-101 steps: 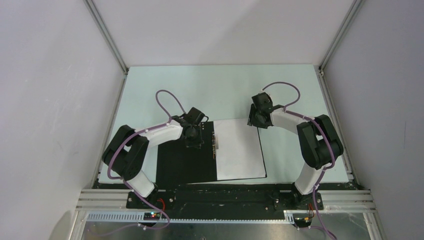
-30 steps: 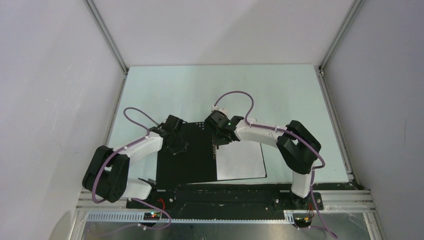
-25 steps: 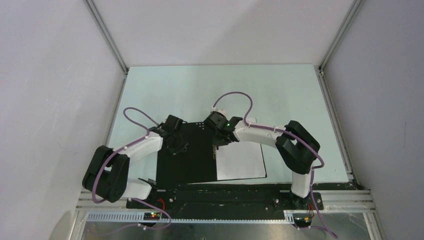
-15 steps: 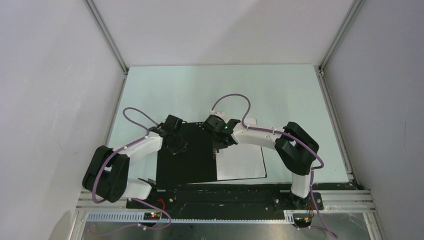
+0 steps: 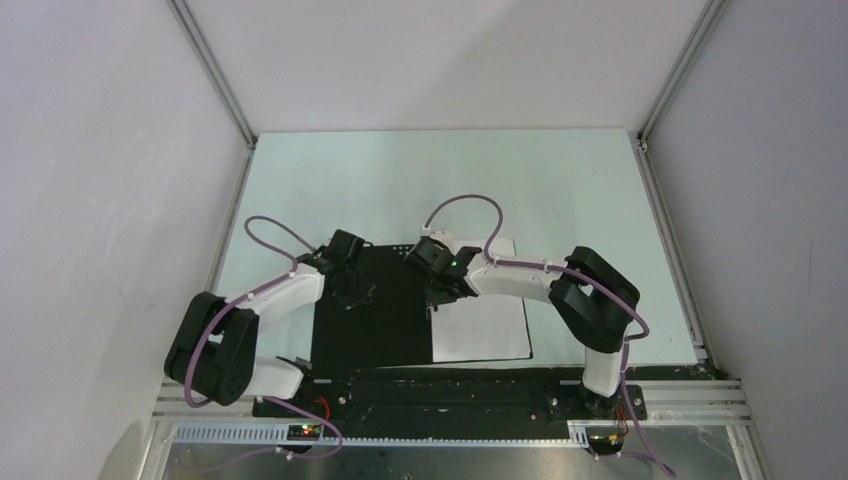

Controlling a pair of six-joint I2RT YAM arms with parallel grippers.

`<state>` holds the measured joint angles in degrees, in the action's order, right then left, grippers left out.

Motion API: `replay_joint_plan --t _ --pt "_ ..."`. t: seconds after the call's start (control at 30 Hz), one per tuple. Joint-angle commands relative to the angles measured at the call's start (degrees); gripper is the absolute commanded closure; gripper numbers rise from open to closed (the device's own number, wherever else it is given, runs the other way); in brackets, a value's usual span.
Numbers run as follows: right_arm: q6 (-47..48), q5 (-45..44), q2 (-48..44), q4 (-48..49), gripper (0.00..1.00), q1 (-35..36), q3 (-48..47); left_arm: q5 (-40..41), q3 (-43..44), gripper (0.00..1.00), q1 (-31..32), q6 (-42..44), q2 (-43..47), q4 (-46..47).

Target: Put the files into the folder

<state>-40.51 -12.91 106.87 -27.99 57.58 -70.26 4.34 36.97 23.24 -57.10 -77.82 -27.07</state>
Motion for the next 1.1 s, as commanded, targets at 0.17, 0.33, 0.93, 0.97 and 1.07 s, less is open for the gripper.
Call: replay_joint_plan --t 0.17,0.33,0.93,0.97,1.07 --pt "-0.79 -1.34 -4.75 2.15 0.76 1.03 3.37 1.99 -0.03 1.0 -0.73 -1.16 0.35 0.62" --pt "-0.88 -1.47 -6.83 2.59 0.67 1.12 4.44 1.75 0.68 1.0 -0.73 -0.85 0.19 0.66" --pt "0.8 7.13 -10.73 6.81 0.66 -4.45 6.25 -4.68 9.66 0.75 0.99 8.61 1.63 0.12" --pt "1.05 7.51 -9.34 6.94 0.67 -4.92 5.43 -5.39 10.77 0.73 1.71 8.95 1.58 -0.1" --pt "0.94 9.65 -6.85 7.58 0.7 -6.14 4.47 -7.94 12.79 0.68 3.4 10.2 0.48 -0.29"
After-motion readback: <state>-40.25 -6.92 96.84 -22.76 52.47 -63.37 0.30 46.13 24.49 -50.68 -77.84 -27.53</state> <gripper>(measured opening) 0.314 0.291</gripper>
